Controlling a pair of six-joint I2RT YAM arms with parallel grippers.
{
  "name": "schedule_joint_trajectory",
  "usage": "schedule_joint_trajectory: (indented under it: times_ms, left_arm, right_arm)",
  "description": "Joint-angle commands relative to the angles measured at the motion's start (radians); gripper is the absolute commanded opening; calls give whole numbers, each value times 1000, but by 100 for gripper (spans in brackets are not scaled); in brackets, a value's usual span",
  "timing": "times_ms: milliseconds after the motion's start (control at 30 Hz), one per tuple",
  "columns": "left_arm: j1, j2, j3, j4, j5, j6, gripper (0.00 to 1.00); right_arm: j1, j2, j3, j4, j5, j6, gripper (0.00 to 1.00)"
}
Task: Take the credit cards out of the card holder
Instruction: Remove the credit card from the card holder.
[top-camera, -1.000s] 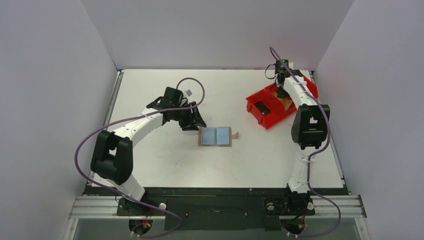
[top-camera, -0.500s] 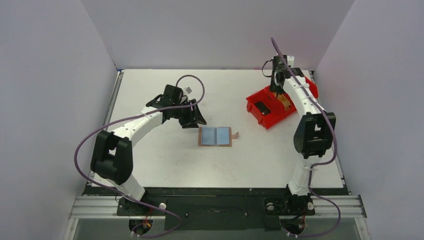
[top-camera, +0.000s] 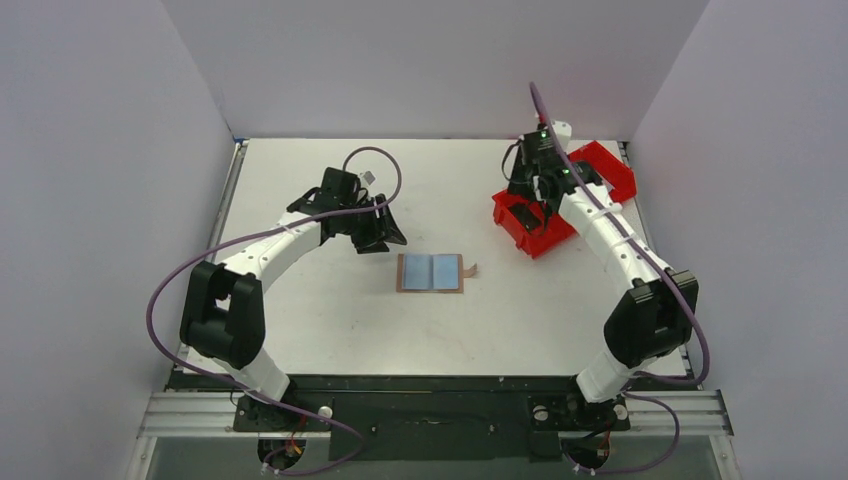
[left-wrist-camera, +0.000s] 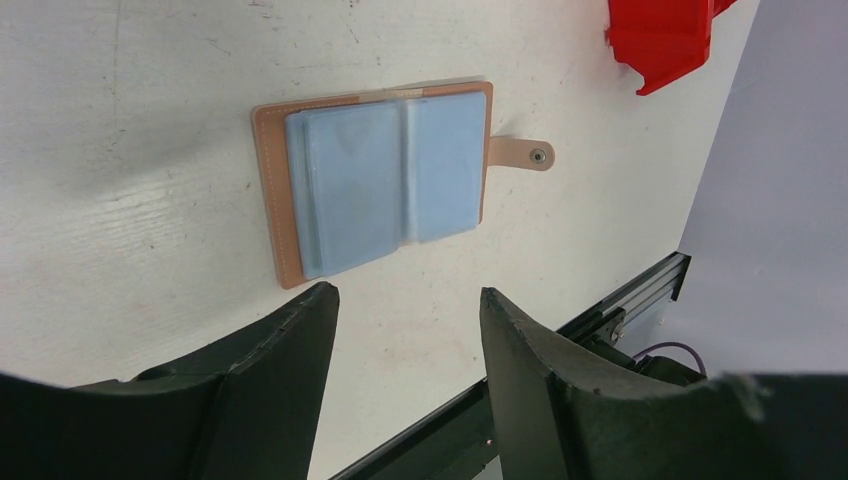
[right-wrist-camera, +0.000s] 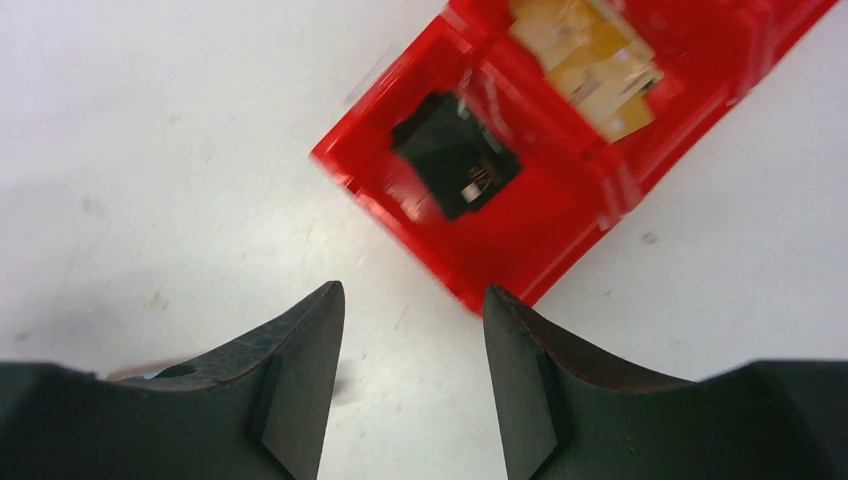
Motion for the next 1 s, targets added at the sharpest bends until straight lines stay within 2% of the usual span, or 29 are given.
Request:
schedule_joint_trajectory:
  times_ms: [0,167,467,733,967]
  left_arm:
    - [7,-34,6,16,-47,20,52]
    - [12,-56,-41,22,-101,15,53]
    - [26,-93,-142,45,-146,-7,54]
    - [38,-126,-192,51,-164,-22,54]
    - [43,-135,-203,46,-168,-25,54]
  right_arm:
    - [87,-85,-108,66,-49,101,50]
    - [215,-105,-195,104,-56,148,50]
    - [417,36,-197,126,-88,169,49]
    - [491,208,-131,153,-168,171,49]
    - [491,343,-60,169,-225,136,49]
